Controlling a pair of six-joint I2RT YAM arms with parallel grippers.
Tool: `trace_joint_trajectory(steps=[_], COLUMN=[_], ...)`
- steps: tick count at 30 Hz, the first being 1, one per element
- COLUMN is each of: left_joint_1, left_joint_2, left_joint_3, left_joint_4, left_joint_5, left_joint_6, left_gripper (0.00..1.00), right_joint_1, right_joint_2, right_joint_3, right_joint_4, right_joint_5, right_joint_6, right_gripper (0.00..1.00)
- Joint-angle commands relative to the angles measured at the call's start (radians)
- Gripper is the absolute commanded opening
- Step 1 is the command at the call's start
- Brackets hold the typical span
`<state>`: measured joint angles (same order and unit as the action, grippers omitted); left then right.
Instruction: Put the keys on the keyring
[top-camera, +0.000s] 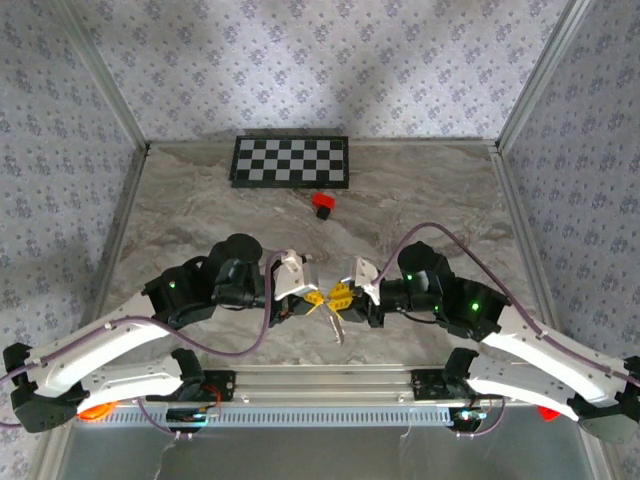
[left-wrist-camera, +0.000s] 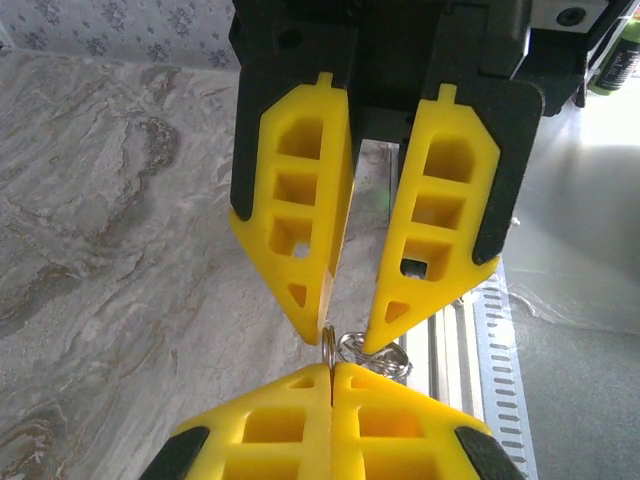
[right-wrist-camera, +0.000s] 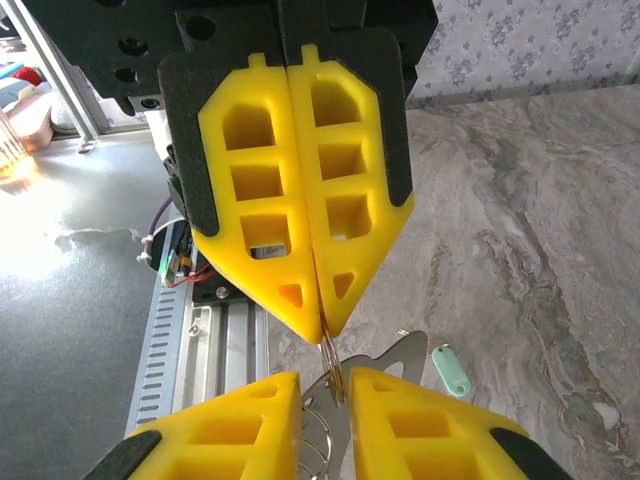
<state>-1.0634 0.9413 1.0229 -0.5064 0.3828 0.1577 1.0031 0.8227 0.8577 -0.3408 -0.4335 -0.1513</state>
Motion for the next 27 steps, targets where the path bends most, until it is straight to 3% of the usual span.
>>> trace_joint_trajectory(steps=[1,18,21,23,27], left_joint_1=[-0.012,-0.033,-0.033,-0.033,-0.033], left_joint_2=[0.006,0.008,-0.011,-0.036,-0.125], left_joint_3=[0.043,0.034,0.013,-0.012,-0.107], left_joint_4=[-0.011,0.010,0.050,0.091,0.194], left_joint_5=[-0.012,-0.022,-0.014,-0.017,-0.027], left_joint_6=[0.021,0.019,0.005,-0.022,-0.099], left_gripper=[0.00,0.00,0.13,0.28,0.37], right_joint_1=[0.011,0.030,0.029,0.029,0.024], right_joint_2=[0.001,0.015,0.003,-0.017,-0.055], right_joint_3=[0.030,0.030,0.024,0.005,-0.060], right_joint_4=[0.009,0.007,0.016,0.048,0.176], right_joint_5=[-0.007,0.044,0.070,0.069,0.035], right_joint_6=[-0.017,-0.019,-0.021,-0.003,0.071], right_gripper=[0.19,0.00,0.00,0.00,0.00])
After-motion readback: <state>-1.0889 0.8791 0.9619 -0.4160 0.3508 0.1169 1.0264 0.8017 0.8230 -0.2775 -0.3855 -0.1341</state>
